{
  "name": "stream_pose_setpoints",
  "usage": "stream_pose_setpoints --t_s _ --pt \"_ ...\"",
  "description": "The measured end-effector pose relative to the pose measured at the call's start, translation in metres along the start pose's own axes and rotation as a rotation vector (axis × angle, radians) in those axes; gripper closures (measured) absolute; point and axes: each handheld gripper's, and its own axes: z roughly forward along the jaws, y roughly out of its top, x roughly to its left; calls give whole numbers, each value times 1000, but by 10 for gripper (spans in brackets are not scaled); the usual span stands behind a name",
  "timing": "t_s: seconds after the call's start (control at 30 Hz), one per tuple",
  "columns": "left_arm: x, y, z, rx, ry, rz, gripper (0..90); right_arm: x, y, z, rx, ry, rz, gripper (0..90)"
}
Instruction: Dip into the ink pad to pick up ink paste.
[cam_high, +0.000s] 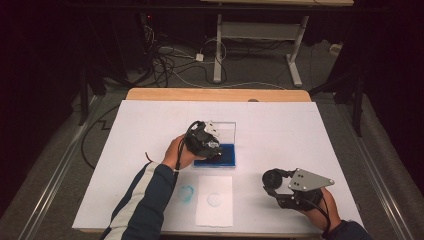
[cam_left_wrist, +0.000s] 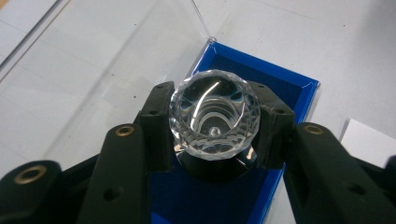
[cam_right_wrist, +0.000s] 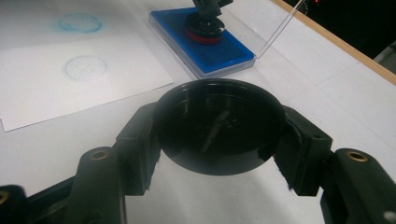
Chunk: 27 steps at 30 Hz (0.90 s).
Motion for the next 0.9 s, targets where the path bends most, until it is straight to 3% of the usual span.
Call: stream_pose_setpoints --t_s 0.9 --pt "1 -1 1 -3 -9 -15 543 0 0 0 0 -2 2 386"
